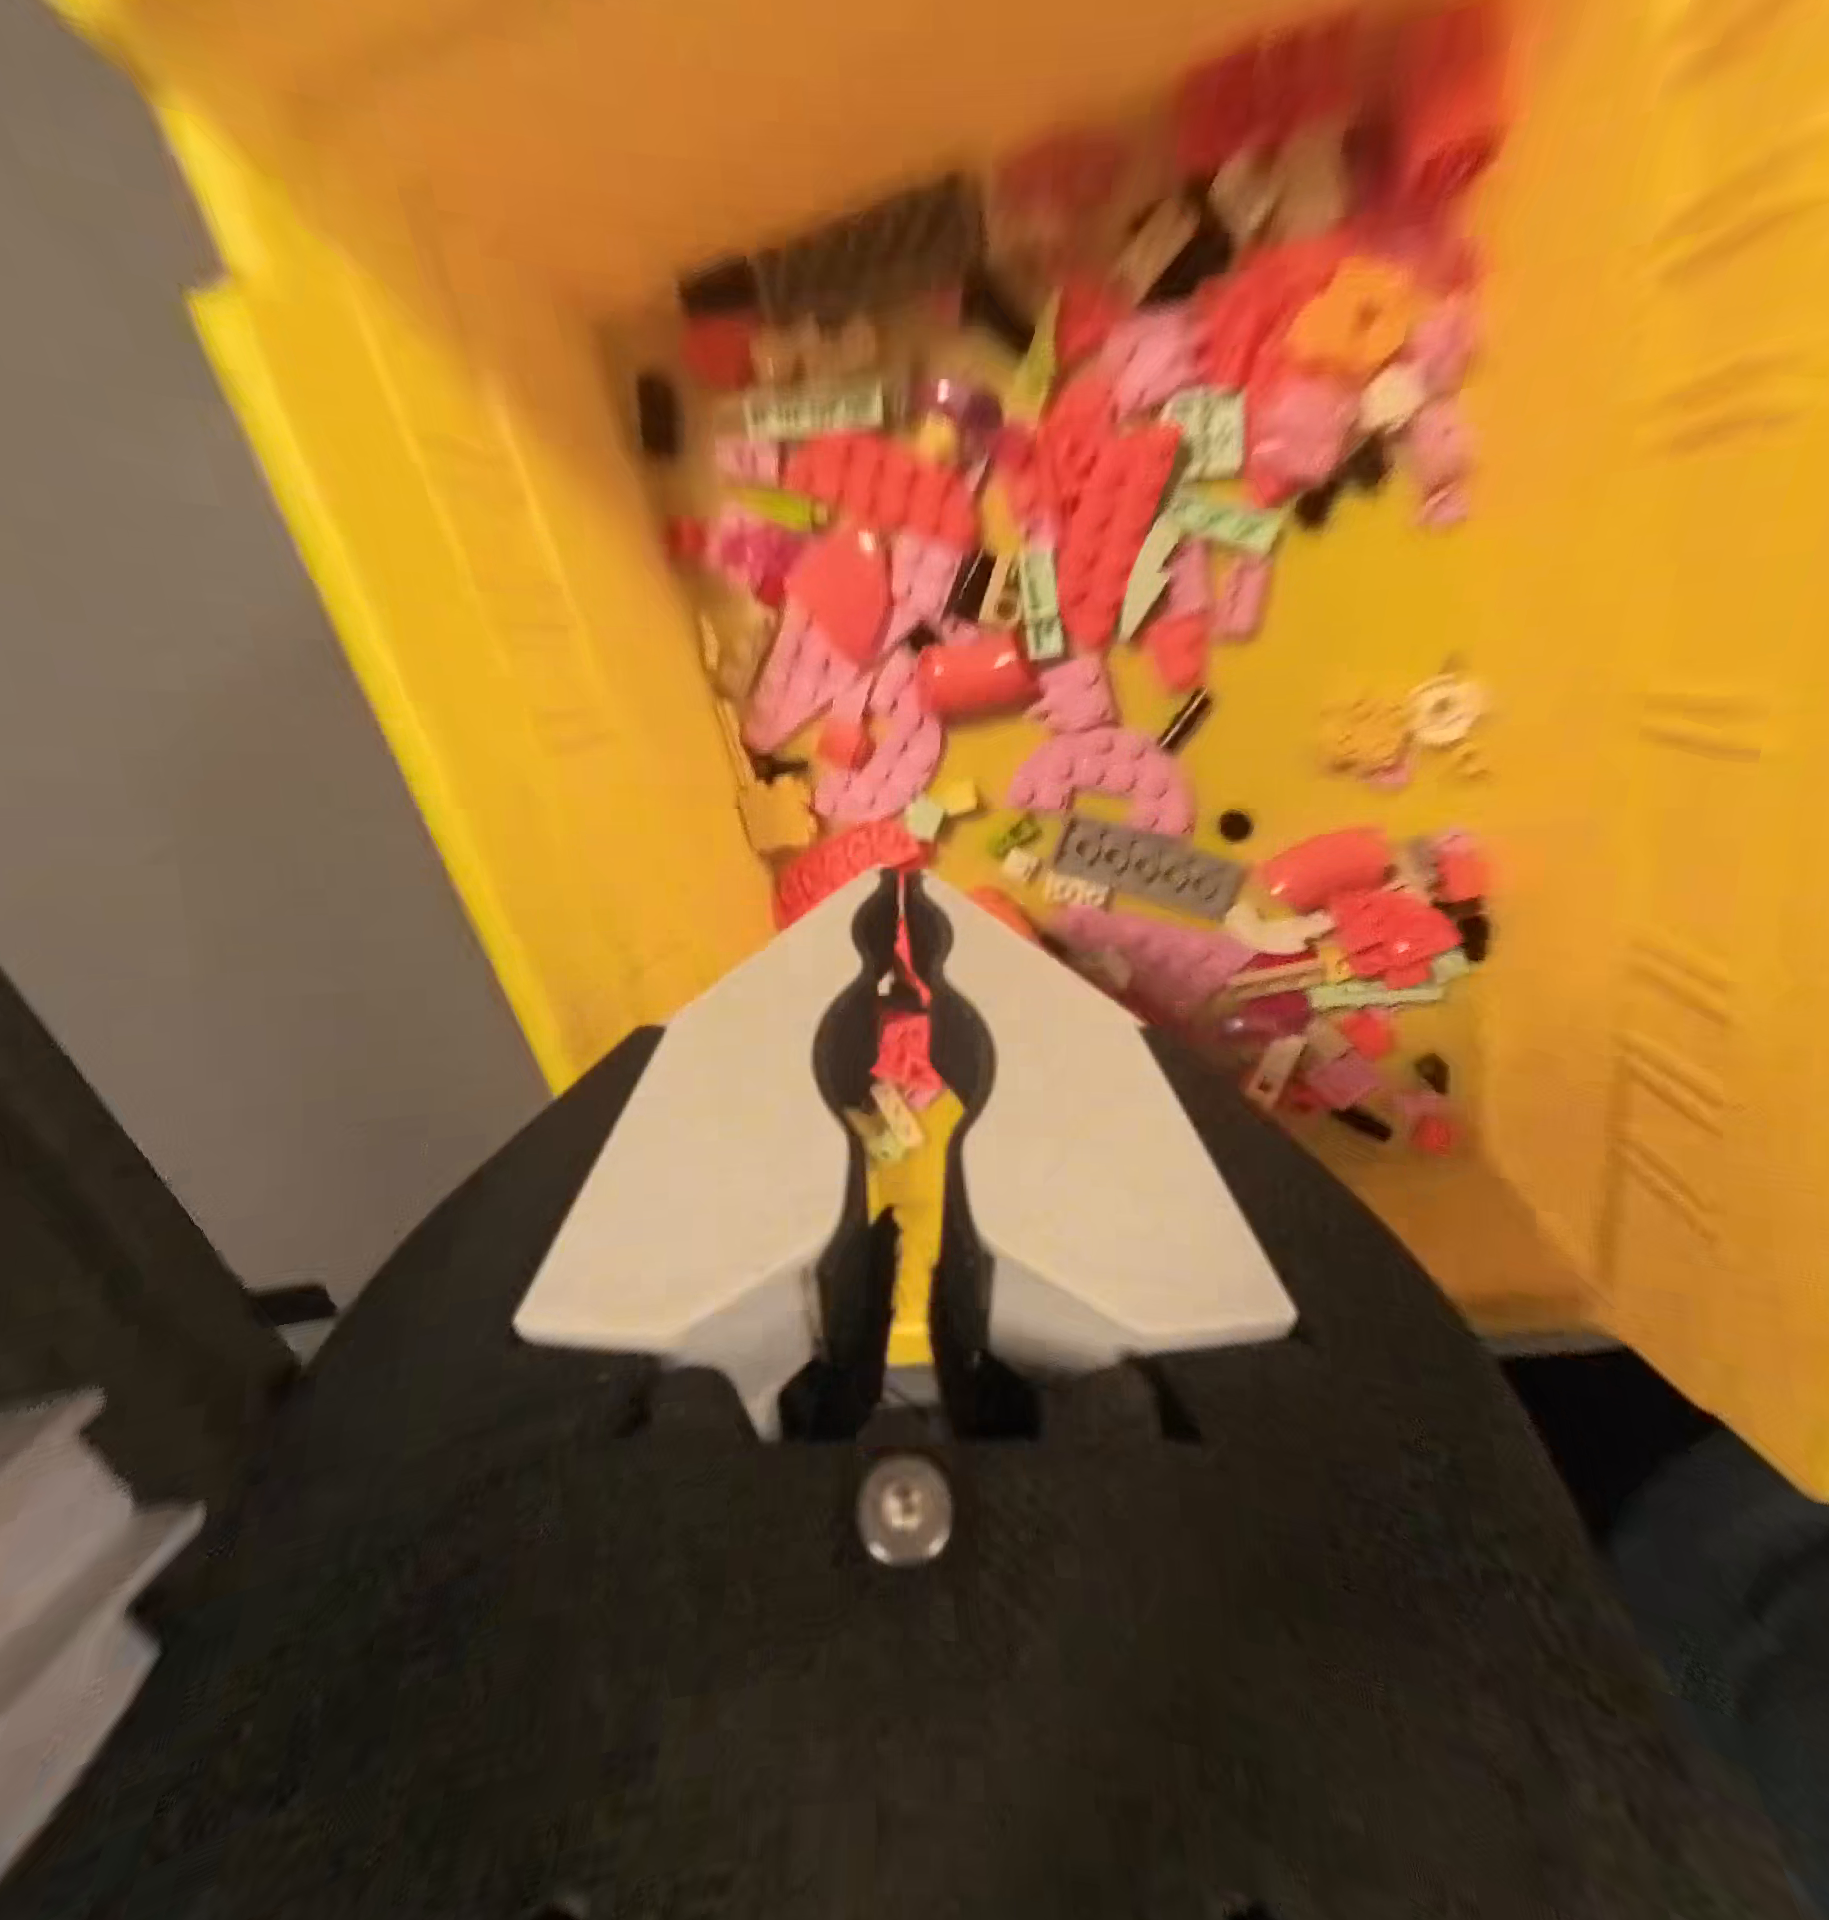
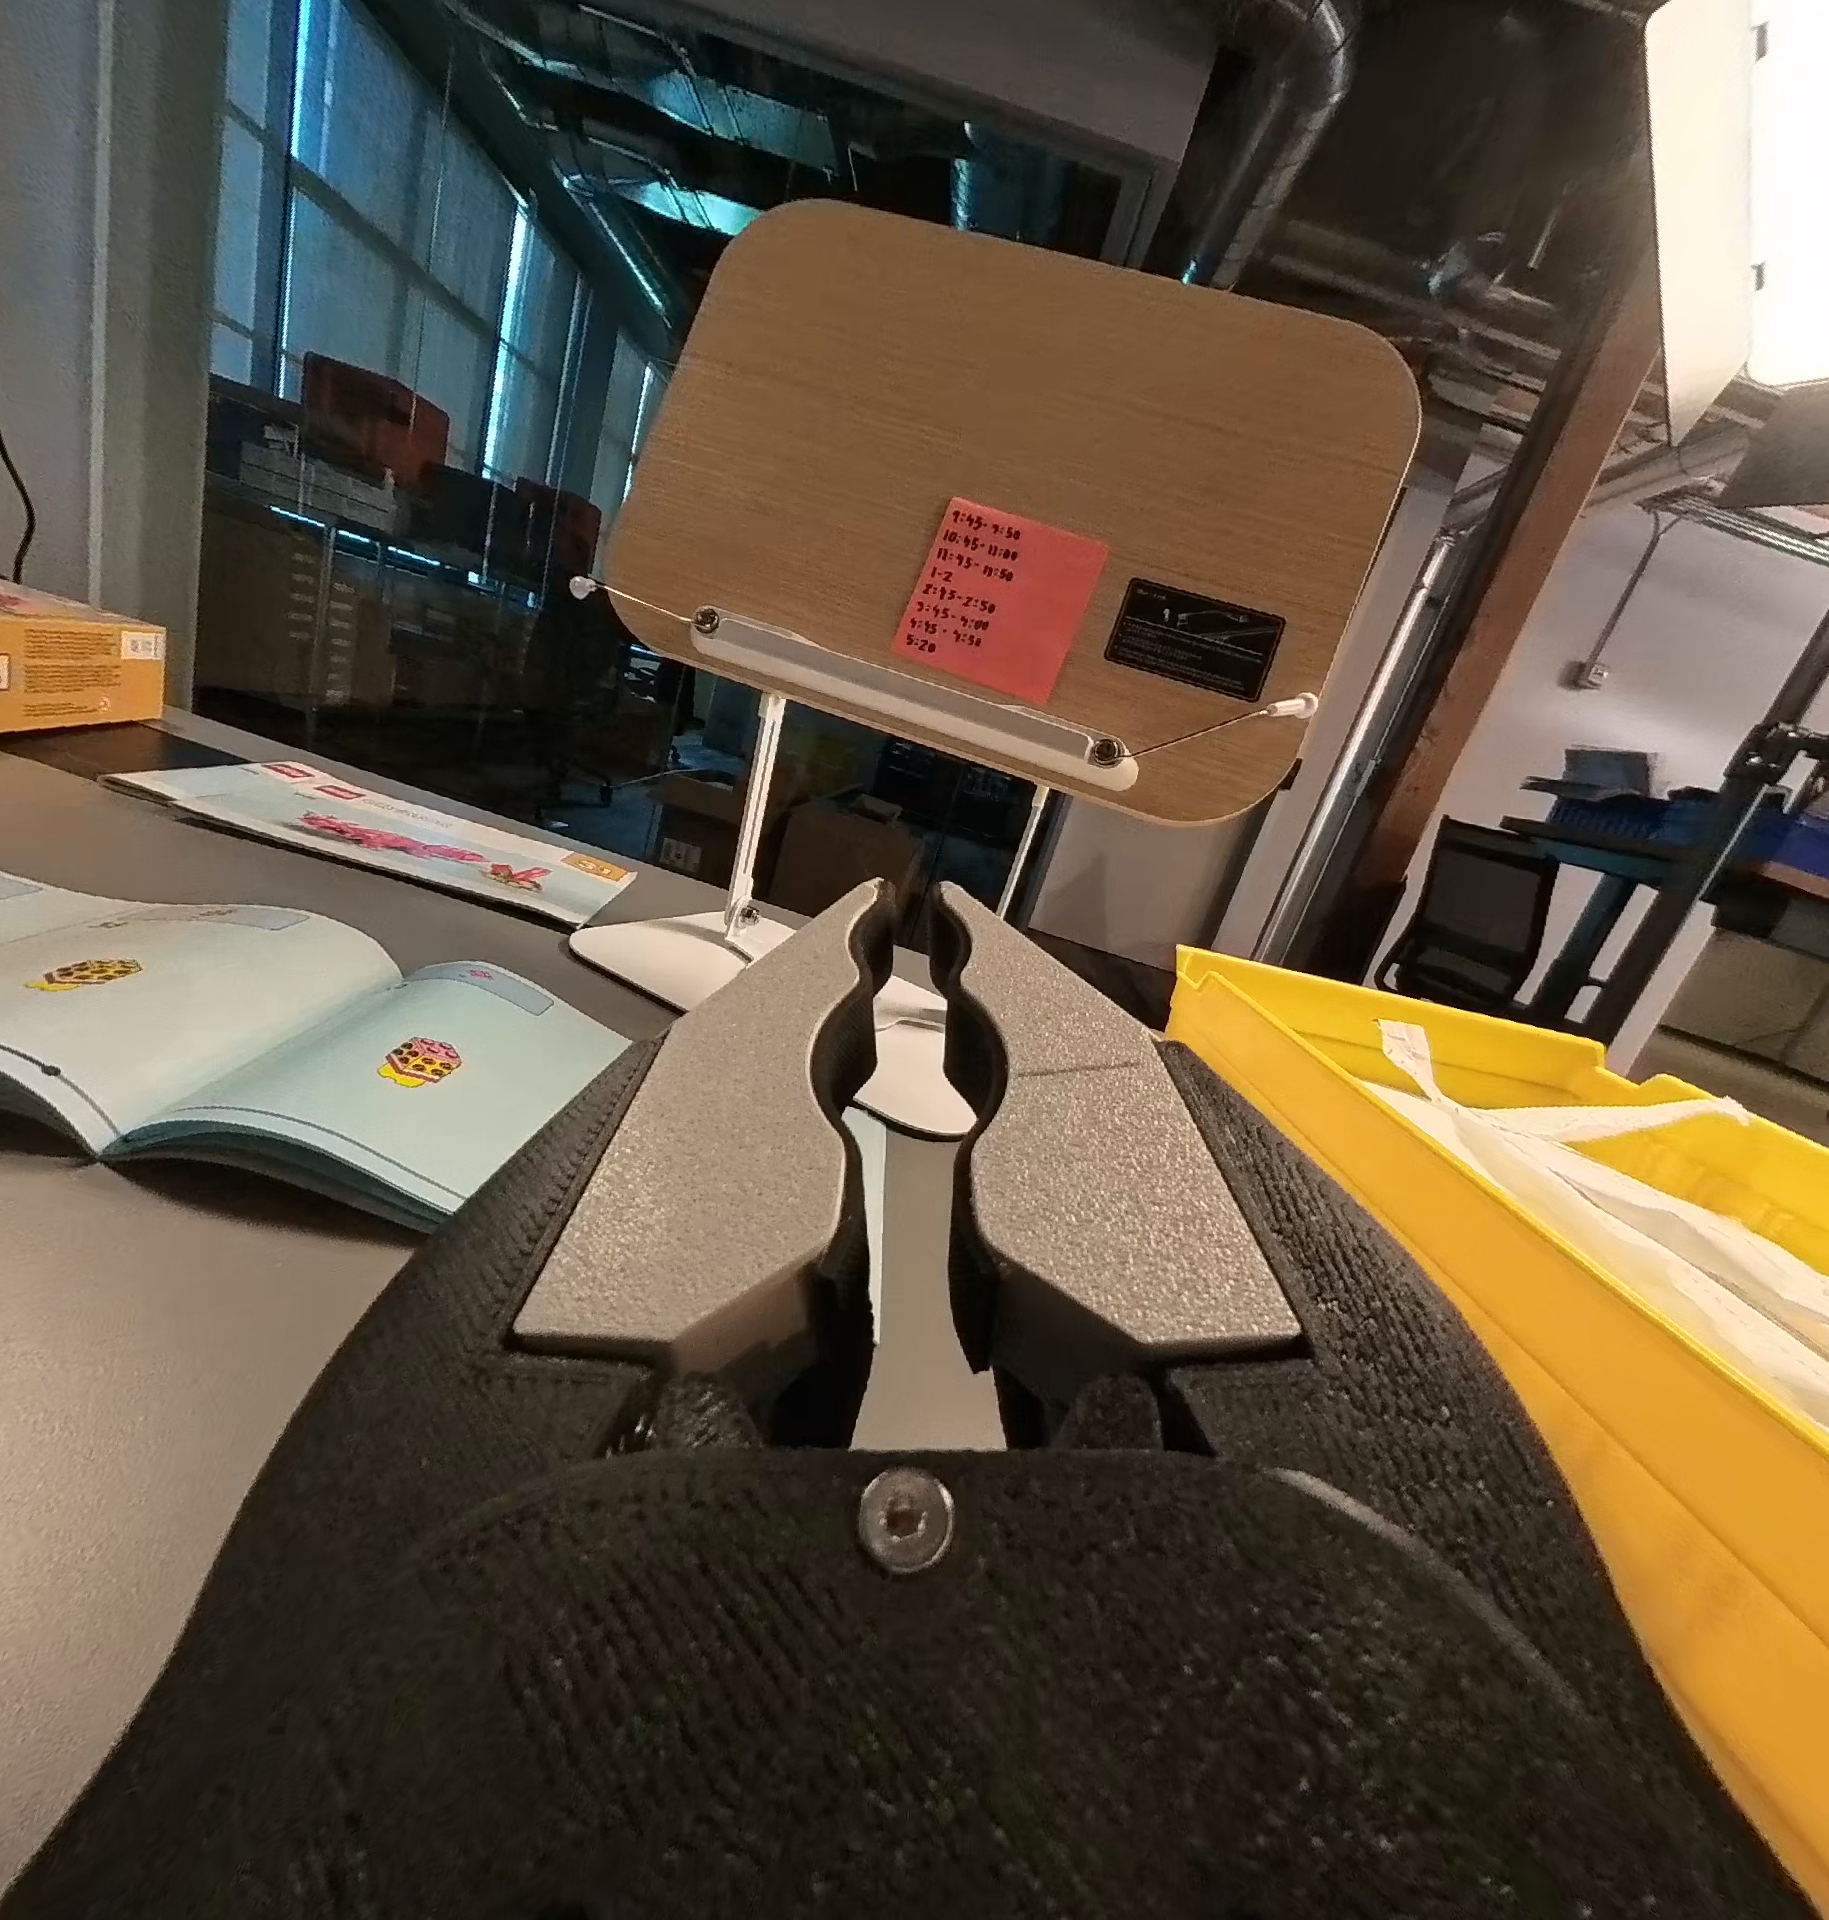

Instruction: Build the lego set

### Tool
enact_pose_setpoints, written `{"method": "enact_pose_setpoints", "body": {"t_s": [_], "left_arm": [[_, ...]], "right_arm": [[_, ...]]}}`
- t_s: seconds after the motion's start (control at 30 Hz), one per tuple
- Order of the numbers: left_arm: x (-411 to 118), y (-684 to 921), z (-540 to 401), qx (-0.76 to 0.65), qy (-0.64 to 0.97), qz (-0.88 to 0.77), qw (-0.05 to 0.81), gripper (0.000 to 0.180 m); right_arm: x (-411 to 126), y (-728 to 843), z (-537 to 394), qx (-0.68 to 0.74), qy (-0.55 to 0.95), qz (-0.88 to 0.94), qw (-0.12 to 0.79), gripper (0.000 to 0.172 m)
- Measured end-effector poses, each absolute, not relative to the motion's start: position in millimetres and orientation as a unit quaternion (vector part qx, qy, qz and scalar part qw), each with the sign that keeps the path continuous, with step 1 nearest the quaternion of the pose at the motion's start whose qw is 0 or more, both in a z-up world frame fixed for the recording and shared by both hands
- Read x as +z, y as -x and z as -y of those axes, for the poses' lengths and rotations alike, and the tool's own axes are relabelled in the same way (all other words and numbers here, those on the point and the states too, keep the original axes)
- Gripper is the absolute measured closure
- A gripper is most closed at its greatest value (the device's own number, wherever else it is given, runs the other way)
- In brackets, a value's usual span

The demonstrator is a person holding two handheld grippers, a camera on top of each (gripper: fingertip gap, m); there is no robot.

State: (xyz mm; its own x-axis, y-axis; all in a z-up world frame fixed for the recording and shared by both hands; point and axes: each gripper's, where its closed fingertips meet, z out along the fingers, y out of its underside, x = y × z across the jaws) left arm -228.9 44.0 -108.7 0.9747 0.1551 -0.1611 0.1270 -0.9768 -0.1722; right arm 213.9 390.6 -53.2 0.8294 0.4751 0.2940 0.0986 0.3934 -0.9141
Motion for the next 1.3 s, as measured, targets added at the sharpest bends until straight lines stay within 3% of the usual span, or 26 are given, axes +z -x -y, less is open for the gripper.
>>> {"method": "enact_pose_setpoints", "body": {"t_s": [0.13, 0.33, 0.43, 0.83, 0.97, 1.3], "left_arm": [[-137.8, 246.7, -40.9, 0.091, 0.990, 0.105, -0.018, 0.173], [-157.4, 256.4, -39.5, 0.121, 0.982, 0.130, -0.067, 0.169], [-158.6, 267.0, -38.2, 0.156, 0.976, 0.134, -0.073, 0.177], [-167.2, 272.0, -34.1, 0.162, 0.972, 0.144, -0.088, 0.174], [-171.5, 262.0, -36.4, 0.125, 0.977, 0.156, -0.080, 0.159], [-170.4, 263.4, -38.3, 0.117, 0.979, 0.150, -0.078, 0.174]], "right_arm": [[-53.1, -213.0, -389.9, 0.121, 0.536, 0.269, 0.791, 0.168], [-52.8, -213.0, -389.7, 0.123, 0.536, 0.269, 0.790, 0.168], [-52.9, -212.2, -389.5, 0.125, 0.536, 0.271, 0.790, 0.168], [-53.9, -211.3, -389.4, 0.128, 0.538, 0.272, 0.787, 0.168], [-54.2, -211.3, -389.6, 0.129, 0.539, 0.272, 0.786, 0.168], [-54.7, -211.1, -390.0, 0.133, 0.541, 0.271, 0.785, 0.168]]}}
